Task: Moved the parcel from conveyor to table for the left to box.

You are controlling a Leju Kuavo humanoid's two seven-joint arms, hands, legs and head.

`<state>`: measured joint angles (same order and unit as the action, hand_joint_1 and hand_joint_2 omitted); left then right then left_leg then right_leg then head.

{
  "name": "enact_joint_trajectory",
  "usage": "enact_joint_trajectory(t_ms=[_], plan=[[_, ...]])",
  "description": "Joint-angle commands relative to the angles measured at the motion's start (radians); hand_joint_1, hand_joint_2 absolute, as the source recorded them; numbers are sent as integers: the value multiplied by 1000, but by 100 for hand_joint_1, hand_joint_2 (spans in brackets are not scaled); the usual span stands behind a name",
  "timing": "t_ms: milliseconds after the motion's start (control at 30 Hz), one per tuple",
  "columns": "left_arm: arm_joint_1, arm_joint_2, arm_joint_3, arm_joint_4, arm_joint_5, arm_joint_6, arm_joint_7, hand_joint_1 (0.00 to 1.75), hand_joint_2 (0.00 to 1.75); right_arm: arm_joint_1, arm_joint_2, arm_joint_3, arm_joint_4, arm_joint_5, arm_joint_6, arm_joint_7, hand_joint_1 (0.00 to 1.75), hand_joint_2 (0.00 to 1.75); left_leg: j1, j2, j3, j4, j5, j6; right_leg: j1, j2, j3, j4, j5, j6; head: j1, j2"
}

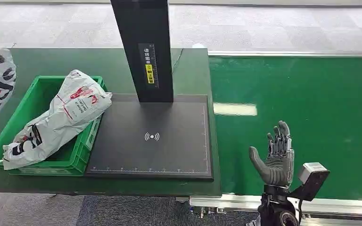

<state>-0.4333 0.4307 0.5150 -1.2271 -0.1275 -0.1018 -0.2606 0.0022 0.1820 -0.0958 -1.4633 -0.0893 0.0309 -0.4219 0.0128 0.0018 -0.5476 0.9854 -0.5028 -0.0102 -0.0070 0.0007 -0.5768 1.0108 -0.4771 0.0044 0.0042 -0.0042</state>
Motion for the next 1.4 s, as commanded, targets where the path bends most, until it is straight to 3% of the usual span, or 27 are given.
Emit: enact_joint_trajectory(t_ms=[33,167,400,667,700,733,1000,1200,1400], plan=[[-107,4,-94,225,-39,8,-25,175,175,-44,-3,0,47,0,2,8,0,175,0,-3,1,-2,1,0,0,-3,2,-1,0,0,0,0],[-67,-16,-137,149,-56,-8,-15,175,175,-46,-10,3,36,-2,3,14,0,175,0,-3,2,-2,1,1,0,-3,3,-2,0,0,0,0],[-104,-11,-196,220,-86,-15,4,175,175,-63,1,15,50,-4,5,17,0,175,0,-2,1,-1,1,0,0,-2,2,-1,1,0,0,0],[-62,-46,-204,170,-85,-12,-9,175,175,-46,8,4,27,-1,3,23,0,175,0,-3,1,-1,1,0,0,-3,1,-1,0,0,0,0],[-66,-77,-250,136,-113,-33,-2,58,175,-35,18,-6,27,3,3,25,0,175,0,-2,1,-1,1,0,0,-2,1,-1,0,0,0,0],[-69,-79,-254,135,-115,-34,0,0,175,-35,18,-6,28,3,3,25,0,175,0,-3,1,-1,1,0,0,-3,1,-1,0,0,0,0],[19,-103,-295,-31,-140,-42,3,0,175,-19,25,-14,24,19,8,17,0,175,0,-2,1,-1,1,1,0,-2,2,-2,0,0,0,0],[20,-142,-289,-176,-169,27,-14,0,175,-10,35,-30,12,25,8,15,0,175,0,-3,0,0,1,1,0,-3,1,-1,0,0,0,0],[73,-136,-283,-368,-133,52,-34,0,175,-1,30,-40,4,24,2,13,0,175,0,-1,0,0,0,1,1,-1,1,-1,0,0,0,0]])
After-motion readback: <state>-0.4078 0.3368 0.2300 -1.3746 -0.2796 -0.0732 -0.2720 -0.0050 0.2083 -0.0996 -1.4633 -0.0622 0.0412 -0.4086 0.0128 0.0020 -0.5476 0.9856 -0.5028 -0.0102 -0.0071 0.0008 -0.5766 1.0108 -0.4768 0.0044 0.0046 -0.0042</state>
